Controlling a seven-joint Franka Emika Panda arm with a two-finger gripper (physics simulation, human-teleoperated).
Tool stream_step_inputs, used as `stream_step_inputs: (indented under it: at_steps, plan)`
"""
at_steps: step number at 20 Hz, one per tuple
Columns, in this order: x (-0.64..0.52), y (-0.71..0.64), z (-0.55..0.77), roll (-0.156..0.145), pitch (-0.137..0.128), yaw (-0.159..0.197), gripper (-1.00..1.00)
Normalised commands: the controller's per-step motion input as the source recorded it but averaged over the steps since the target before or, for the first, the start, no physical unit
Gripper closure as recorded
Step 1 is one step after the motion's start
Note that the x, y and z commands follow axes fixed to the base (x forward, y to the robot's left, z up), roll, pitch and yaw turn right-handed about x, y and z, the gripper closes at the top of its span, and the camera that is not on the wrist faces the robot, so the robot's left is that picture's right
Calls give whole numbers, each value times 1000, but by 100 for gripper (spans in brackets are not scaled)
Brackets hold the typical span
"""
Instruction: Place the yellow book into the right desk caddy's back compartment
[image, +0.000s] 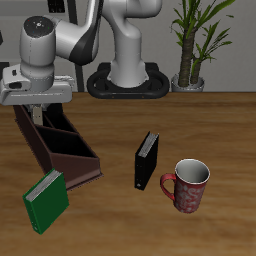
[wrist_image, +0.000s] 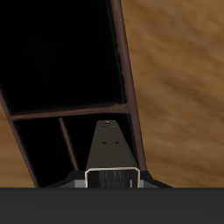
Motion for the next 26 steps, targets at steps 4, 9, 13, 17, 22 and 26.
stream_step_inputs:
  at_steps: [4,9,13,17,22,26]
  plan:
    - [76,-34,-383,-36,58,41,100]
    - [79,-66,-216,-38,34,0,100]
    - [8,2,-120,-23,29,6,-100]
    - [18,22,16,-2,4,-7,-100]
    - [7,85,94,11,-14,-4,-100]
    - [38,117,55,19,-5,6,-100]
